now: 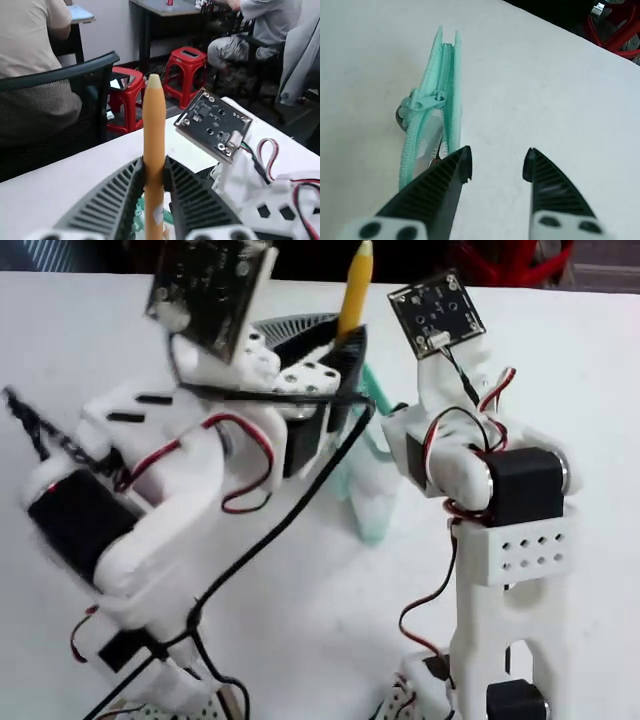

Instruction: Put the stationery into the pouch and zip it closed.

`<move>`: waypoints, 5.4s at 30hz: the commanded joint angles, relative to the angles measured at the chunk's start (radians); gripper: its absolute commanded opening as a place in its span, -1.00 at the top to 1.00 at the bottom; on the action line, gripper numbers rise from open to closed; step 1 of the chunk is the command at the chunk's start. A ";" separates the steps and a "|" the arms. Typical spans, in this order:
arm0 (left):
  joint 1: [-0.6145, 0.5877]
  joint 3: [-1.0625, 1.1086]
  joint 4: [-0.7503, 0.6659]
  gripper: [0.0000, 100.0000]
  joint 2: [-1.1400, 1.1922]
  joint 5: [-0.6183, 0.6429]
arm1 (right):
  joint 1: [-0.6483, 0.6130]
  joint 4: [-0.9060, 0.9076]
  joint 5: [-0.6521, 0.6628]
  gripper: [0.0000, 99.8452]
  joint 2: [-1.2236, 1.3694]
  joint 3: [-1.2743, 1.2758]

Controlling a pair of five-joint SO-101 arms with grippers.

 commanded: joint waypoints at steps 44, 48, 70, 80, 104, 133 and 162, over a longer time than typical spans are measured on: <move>-0.007 1.361 -0.727 0.95 -0.995 0.132 | 0.005 -0.013 -0.005 0.64 0.016 0.006; -0.044 1.669 -1.083 0.95 -1.129 0.115 | 0.005 -0.013 -0.005 0.64 0.016 0.009; -0.053 2.027 -1.616 0.95 -0.960 0.021 | 0.016 -0.096 -0.005 0.64 0.005 0.118; 0.018 2.088 -1.616 0.95 -0.952 0.015 | 0.061 -0.111 -0.005 0.64 0.005 0.117; 0.107 2.173 -1.427 0.67 -0.951 -0.043 | 0.064 -0.133 -0.005 0.64 0.015 0.126; -0.535 1.811 -0.776 0.65 -1.118 -0.038 | 0.168 -0.150 0.051 0.64 -0.124 0.210; -1.179 2.503 -0.953 0.66 -0.673 -1.025 | 0.025 -0.782 0.015 0.64 -0.130 1.102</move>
